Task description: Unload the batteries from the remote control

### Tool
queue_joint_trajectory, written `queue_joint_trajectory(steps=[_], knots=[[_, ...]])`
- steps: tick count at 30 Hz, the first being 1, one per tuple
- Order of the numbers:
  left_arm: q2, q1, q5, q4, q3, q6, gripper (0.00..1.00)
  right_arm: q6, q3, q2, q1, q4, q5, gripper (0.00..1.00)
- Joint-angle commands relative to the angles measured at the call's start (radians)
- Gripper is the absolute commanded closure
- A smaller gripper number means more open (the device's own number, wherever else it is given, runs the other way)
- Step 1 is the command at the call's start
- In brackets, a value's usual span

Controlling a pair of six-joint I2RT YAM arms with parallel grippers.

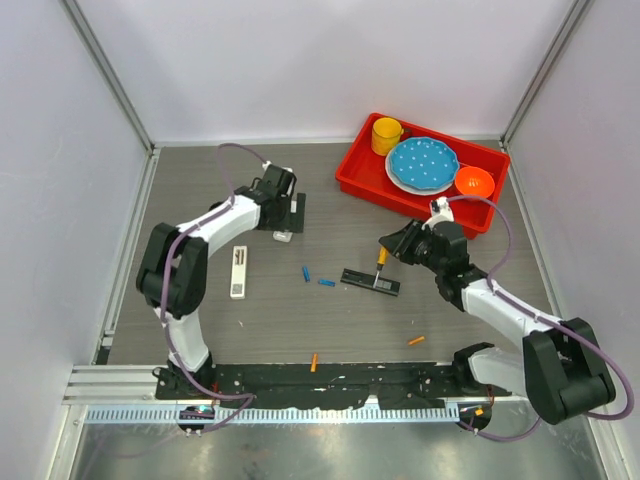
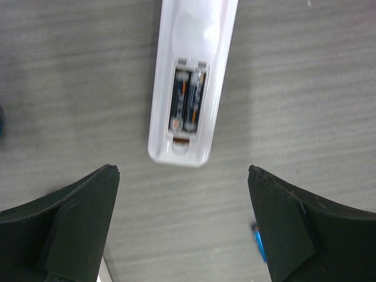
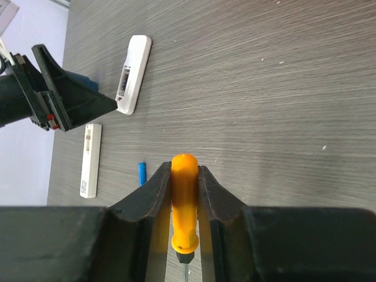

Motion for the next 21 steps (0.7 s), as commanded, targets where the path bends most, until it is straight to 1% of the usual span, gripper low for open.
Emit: queue_joint_trajectory(steps=[1,2,3,6,7,14,15,17,20,21], knots=[[0.109,-0.002,-0.059,-0.032,0.139,0.083,0.06,-0.032,0.063,0.065,-0.037,0.097,-0.056,0.99],[0.134,-0.002,-0.06,-0.043,0.182,0.089,0.06,-0.03,0.067,0.077,-0.051,0.106,-0.06,0.99],[0.166,-0.002,-0.056,-0.046,0.196,0.094,0.07,-0.034,0.067,0.087,-0.057,0.11,-0.062,0.99],[0.195,-0.001,-0.053,-0.037,0.23,0.101,0.11,-0.046,0.077,0.11,-0.064,0.117,-0.054,0.99],[0.212,-0.002,-0.054,-0.037,0.235,0.103,0.14,-0.05,0.081,0.114,-0.066,0.114,-0.051,0.99],[0.244,-0.002,-0.06,-0.027,0.238,0.108,0.27,-0.063,0.1,0.163,-0.071,0.125,-0.039,0.99],[0.246,-0.002,-0.056,-0.024,0.233,0.108,0.32,-0.063,0.104,0.168,-0.071,0.123,-0.039,0.99],[0.248,-0.001,-0.048,-0.018,0.22,0.108,0.37,-0.064,0.11,0.18,-0.075,0.126,-0.04,0.99],[0.24,-0.001,-0.034,-0.001,0.197,0.104,0.52,-0.064,0.124,0.199,-0.078,0.126,-0.042,0.99],[0.237,-0.001,-0.03,0.003,0.19,0.103,0.6,-0.064,0.132,0.209,-0.078,0.126,-0.046,0.99]])
